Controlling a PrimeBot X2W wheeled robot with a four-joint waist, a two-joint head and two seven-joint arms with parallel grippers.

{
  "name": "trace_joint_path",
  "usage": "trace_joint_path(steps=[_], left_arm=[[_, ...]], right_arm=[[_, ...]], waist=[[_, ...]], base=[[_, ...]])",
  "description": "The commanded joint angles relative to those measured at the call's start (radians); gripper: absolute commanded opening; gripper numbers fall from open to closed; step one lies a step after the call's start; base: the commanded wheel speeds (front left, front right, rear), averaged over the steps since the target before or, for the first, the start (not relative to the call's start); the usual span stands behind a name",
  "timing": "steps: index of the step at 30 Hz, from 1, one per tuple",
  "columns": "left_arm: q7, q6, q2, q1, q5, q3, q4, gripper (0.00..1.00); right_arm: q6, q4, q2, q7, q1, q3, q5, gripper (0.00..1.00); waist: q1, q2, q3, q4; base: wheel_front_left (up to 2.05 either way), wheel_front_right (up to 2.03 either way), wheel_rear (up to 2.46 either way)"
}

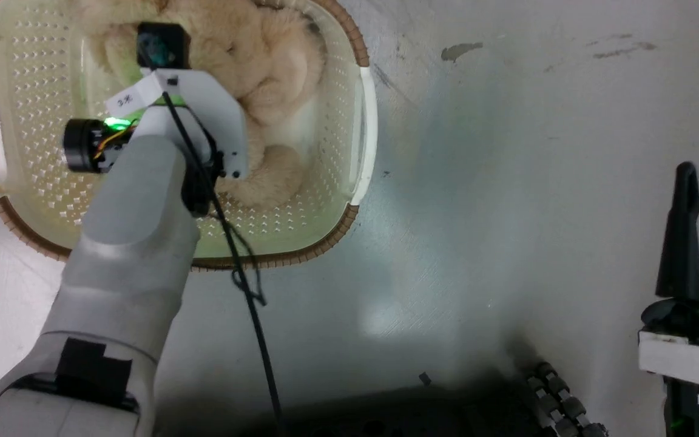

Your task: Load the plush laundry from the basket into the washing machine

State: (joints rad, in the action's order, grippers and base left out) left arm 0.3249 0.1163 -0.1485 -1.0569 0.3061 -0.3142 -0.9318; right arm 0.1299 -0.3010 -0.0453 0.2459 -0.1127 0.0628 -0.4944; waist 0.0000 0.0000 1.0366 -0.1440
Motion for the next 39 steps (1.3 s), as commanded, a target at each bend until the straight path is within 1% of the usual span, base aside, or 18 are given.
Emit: trace_joint_path(steps=[1,3,7,15,20,26,33,36,39], left_arm=[[0.008,-0.007,0.004,-0.016,0.016,-0.011,-0.034,0.00],[-0.001,-0.015,0.014,-0.022,0.030,-0.018,-0.049,0.00],[-0.036,-0.034,0.032,0.000,0.043,-0.024,-0.053,0.00],[-0.145,-0.090,0.061,0.066,0.069,-0.041,-0.051,0.00],[-0.223,-0.122,0.079,0.111,0.089,-0.054,-0.044,0.00],[-0.320,-0.150,0.092,0.160,0.114,-0.073,-0.037,0.00],[-0.448,-0.186,0.098,0.238,0.162,-0.124,-0.013,0.00],[-0.496,-0.191,0.098,0.278,0.194,-0.154,0.009,0.00],[-0.544,-0.187,0.098,0.314,0.209,-0.171,0.035,0.00]], right_arm=[[0.001,-0.011,-0.005,0.011,-0.022,0.003,-0.012,1.00],[0.001,-0.009,-0.005,0.015,-0.027,0.004,-0.014,1.00],[0.001,0.002,-0.005,0.016,-0.040,0.001,-0.006,1.00],[0.001,0.047,-0.005,0.016,-0.058,-0.009,0.012,1.00],[0.001,0.080,-0.005,0.016,-0.056,-0.007,0.036,1.00],[0.001,0.104,-0.005,0.016,-0.038,0.006,0.071,1.00],[0.001,0.141,-0.005,0.016,0.004,0.013,0.118,1.00],[0.001,0.155,-0.005,0.016,0.021,0.010,0.125,1.00],[0.001,0.171,-0.005,0.016,0.036,0.007,0.124,1.00]], waist=[[0.0000,0.0000,0.007,0.008],[0.0000,0.0000,0.008,0.016],[0.0000,0.0000,-0.025,0.032],[0.0000,0.0000,-0.131,0.065],[0.0000,0.0000,-0.219,0.101],[0.0000,0.0000,-0.326,0.148],[0.0000,0.0000,-0.476,0.208],[0.0000,0.0000,-0.533,0.221],[0.0000,0.0000,-0.587,0.228]], base=[[0.00,0.00,0.00],[0.00,0.00,0.00],[0.00,0.00,0.00],[0.00,0.00,0.00],[0.00,0.00,0.00],[0.00,0.00,0.00],[0.00,0.00,0.00],[0.00,0.00,0.00],[0.00,0.00,0.00]])
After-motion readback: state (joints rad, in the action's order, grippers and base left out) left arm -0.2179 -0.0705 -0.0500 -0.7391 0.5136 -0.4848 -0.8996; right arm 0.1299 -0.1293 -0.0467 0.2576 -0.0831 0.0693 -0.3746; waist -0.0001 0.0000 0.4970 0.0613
